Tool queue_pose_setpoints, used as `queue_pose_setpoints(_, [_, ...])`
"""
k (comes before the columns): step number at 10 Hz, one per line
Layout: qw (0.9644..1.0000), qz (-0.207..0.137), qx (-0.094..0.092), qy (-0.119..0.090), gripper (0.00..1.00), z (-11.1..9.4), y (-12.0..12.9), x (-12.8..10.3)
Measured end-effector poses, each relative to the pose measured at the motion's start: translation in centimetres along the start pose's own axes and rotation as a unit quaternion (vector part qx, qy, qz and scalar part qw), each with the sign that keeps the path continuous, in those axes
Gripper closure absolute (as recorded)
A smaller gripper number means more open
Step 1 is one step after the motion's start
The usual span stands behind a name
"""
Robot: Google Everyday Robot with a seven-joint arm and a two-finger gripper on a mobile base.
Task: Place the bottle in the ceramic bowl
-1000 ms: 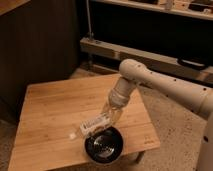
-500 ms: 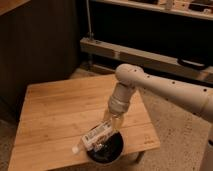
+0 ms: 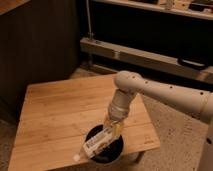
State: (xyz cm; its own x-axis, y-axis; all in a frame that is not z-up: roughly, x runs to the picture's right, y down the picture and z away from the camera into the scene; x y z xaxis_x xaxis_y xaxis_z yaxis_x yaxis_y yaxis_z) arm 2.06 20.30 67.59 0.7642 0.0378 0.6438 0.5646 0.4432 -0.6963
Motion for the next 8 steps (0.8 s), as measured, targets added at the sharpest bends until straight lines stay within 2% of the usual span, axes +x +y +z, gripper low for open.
queue_pose_setpoints(4, [0.9999, 0.007, -0.004, 0.008, 0.20, 0.80, -0.51, 0.02])
queue_pose_setpoints(8, [0.9992, 0.037, 0.003, 0.016, 0.20, 0.91, -0.74, 0.75])
